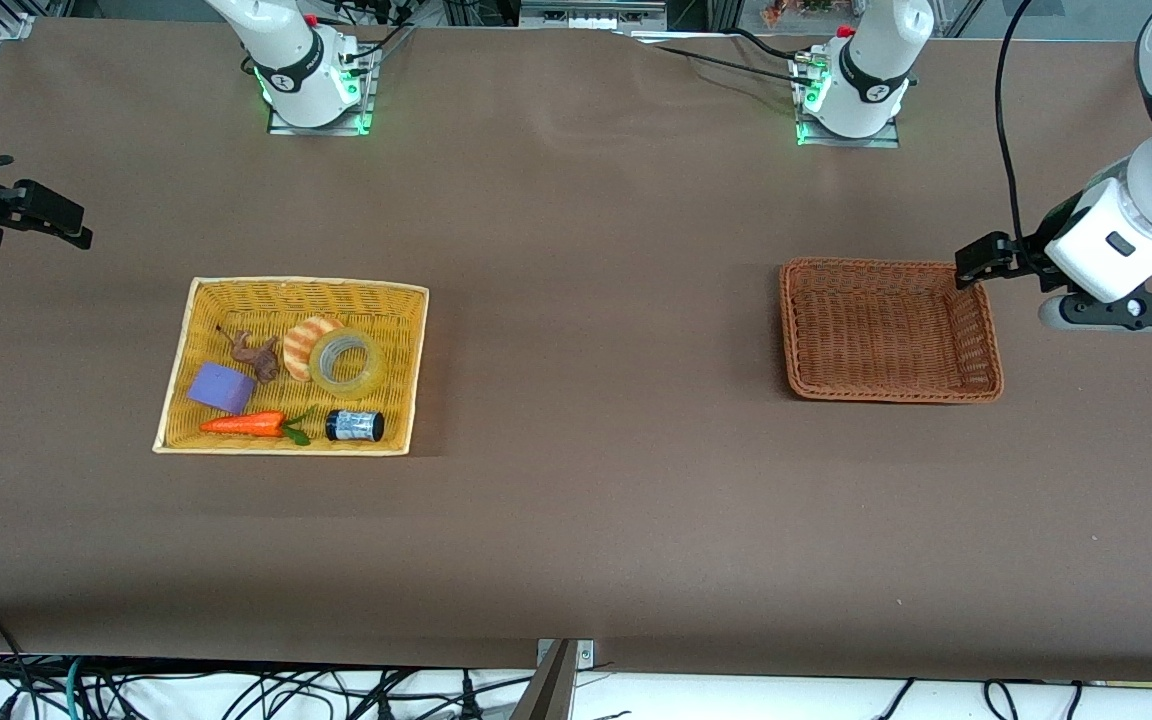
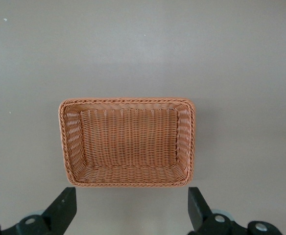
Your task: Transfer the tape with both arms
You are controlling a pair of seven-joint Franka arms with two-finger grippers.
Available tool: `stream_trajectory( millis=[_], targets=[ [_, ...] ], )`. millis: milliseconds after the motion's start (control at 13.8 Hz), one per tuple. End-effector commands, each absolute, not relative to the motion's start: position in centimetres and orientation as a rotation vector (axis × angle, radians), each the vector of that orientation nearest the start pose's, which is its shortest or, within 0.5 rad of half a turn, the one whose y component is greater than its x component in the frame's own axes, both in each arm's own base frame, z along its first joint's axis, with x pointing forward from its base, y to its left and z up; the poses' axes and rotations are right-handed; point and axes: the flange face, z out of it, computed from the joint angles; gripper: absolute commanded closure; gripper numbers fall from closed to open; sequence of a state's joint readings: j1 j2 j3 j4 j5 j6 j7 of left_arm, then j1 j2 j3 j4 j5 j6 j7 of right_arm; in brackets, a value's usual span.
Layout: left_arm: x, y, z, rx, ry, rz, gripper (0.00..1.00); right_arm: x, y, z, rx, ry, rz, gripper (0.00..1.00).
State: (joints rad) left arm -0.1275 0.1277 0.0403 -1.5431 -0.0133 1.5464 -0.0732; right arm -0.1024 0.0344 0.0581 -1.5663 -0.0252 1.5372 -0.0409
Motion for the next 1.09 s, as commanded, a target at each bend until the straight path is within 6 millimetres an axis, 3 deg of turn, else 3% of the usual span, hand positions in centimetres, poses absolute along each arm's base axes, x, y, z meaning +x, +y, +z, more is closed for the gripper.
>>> stream_trajectory(
  millis=[0,1016],
  targets=[
    [58.91,-5.45,56.46,-3.193,-0.010,0.211,0.00,56.39,-2.60,61.10,-3.166,0.013,0.086,0.00],
    [58.79,-5.30,56.41,-3.160,0.001,0.215,0.00,56.70,-2.02,60.72,-3.158,0.003,0.088,0.00]
  ],
)
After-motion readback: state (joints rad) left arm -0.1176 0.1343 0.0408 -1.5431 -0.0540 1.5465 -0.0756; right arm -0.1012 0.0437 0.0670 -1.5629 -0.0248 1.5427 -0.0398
